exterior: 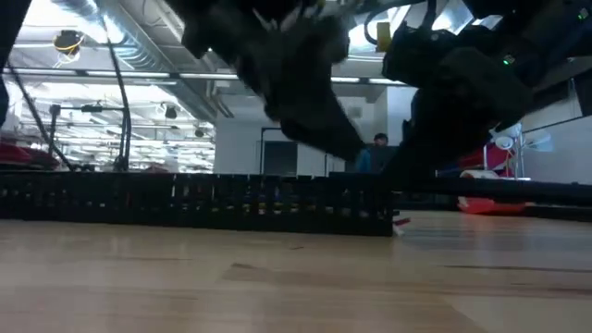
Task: Ziptie cables
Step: Close the cable duct
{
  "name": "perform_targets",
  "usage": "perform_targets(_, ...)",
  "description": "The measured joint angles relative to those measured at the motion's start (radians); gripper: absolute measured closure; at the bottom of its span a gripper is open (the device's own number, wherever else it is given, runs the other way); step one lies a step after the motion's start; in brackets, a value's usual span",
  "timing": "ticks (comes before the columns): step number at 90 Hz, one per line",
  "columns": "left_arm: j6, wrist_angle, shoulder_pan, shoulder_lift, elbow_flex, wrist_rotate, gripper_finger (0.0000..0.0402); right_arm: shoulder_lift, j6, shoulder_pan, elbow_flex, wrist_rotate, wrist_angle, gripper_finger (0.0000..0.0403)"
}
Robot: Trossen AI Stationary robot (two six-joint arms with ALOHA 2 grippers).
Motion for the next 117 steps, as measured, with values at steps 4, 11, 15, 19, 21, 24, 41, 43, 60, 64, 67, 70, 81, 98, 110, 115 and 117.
perform_targets(4,-0.004,-0.010,0.002,0.008,0.000,0.013,0.0149,0.000,-0.002,0.000,0.000,0.000,0.000,0.0177)
perform_targets(11,-0.015,-0.038,0.001,0.021,0.001,0.024,0.0149,0.001,-0.004,0.000,0.008,0.000,-0.002,0.0177)
perform_targets(15,-0.018,-0.063,-0.002,0.028,0.005,0.024,0.0149,0.001,-0.007,0.000,0.015,0.001,-0.003,0.0177)
perform_targets(19,-0.022,-0.083,-0.004,0.033,0.001,0.023,0.0149,0.001,-0.016,0.000,0.025,0.001,-0.002,0.0177)
perform_targets(21,-0.025,-0.087,-0.004,0.037,-0.004,0.023,0.0149,0.002,-0.024,0.000,0.030,0.001,-0.003,0.0177)
perform_targets(24,-0.037,-0.082,-0.006,0.043,-0.016,0.027,0.0149,0.002,-0.034,0.000,0.037,0.001,-0.008,0.0177)
perform_targets(41,-0.064,-0.068,-0.015,0.047,-0.044,0.033,0.0149,0.007,-0.067,-0.001,0.090,-0.009,-0.051,0.0177)
perform_targets(43,-0.065,-0.062,-0.015,0.047,-0.045,0.034,0.0149,0.008,-0.071,-0.001,0.094,-0.009,-0.056,0.0177)
perform_targets(60,-0.101,-0.013,-0.014,0.028,-0.036,0.038,0.0149,0.008,-0.082,-0.019,0.111,-0.031,-0.065,0.0178)
perform_targets(64,-0.102,-0.018,-0.011,0.014,-0.029,0.033,0.0149,0.007,-0.084,-0.026,0.113,-0.040,-0.067,0.0178)
perform_targets(67,-0.101,-0.028,-0.011,0.004,-0.027,0.031,0.0149,0.007,-0.083,-0.028,0.114,-0.042,-0.068,0.0178)
perform_targets(70,-0.101,-0.035,-0.008,-0.007,-0.024,0.025,0.0149,0.007,-0.081,-0.033,0.114,-0.038,-0.070,0.0178)
perform_targets(81,-0.102,-0.081,-0.002,-0.087,-0.014,0.023,0.0149,0.004,-0.081,-0.036,0.112,-0.032,-0.078,0.0178)
perform_targets(98,-0.065,-0.256,-0.012,-0.176,-0.030,0.026,0.0149,0.003,-0.081,-0.033,0.111,-0.038,-0.077,0.0178)
perform_targets(110,-0.048,-0.239,-0.013,-0.168,-0.085,0.029,0.0149,0.003,-0.081,-0.034,0.111,-0.041,-0.077,0.0178)
perform_targets(115,-0.044,-0.199,-0.013,-0.158,-0.111,0.038,0.0149,0.003,-0.081,-0.033,0.111,-0.041,-0.079,0.0178)
perform_targets(117,-0.047,-0.190,-0.014,-0.152,-0.122,0.038,0.0149,0.003,-0.081,-0.033,0.111,-0.042,-0.079,0.0178)
